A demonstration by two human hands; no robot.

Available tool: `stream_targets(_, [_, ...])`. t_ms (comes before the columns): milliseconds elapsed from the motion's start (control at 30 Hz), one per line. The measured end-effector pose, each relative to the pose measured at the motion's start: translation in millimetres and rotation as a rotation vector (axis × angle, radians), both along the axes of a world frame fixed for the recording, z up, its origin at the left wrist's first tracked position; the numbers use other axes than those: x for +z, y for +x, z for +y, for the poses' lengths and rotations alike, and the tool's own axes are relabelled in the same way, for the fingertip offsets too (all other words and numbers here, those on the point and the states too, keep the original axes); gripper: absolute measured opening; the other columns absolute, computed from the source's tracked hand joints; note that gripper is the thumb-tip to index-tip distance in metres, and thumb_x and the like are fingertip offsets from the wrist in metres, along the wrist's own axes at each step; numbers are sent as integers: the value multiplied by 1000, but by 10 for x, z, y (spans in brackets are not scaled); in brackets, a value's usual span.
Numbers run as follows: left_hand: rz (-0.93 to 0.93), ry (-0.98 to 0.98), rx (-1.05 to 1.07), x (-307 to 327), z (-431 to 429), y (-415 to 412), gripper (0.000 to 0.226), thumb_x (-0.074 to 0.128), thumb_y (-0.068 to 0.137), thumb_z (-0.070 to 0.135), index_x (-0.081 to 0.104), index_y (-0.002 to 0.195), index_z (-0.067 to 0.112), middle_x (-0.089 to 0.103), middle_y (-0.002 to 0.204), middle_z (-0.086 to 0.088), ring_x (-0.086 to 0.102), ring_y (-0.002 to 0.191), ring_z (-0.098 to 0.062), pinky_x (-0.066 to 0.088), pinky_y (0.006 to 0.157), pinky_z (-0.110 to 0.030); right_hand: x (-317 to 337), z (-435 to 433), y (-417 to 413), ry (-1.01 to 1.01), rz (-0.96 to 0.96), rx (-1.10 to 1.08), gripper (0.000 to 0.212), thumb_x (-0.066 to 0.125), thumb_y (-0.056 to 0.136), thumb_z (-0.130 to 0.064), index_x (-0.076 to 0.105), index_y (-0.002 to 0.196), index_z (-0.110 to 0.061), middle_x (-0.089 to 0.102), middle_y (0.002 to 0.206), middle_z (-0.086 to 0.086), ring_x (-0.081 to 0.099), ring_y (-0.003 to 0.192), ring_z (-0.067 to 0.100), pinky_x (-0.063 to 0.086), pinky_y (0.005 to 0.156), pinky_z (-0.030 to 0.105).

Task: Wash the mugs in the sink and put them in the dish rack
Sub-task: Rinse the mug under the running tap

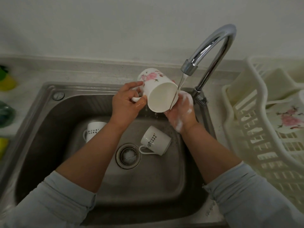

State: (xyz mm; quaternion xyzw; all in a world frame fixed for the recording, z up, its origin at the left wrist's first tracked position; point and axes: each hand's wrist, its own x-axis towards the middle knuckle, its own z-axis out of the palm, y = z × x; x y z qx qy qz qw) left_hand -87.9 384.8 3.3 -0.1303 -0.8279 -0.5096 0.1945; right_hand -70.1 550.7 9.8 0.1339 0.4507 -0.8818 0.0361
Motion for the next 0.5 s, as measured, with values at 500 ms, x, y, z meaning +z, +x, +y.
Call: stream_targets(500, [-634, -768, -113, 457, 54, -16, 37, 46, 95, 42, 61, 96, 8, 63, 90, -9, 58, 84, -23, 46, 76, -33, -438, -69, 327, 260, -407, 268, 32, 27, 100, -42, 49, 109, -20, 62, 107, 16, 65, 89, 30, 54, 72, 37])
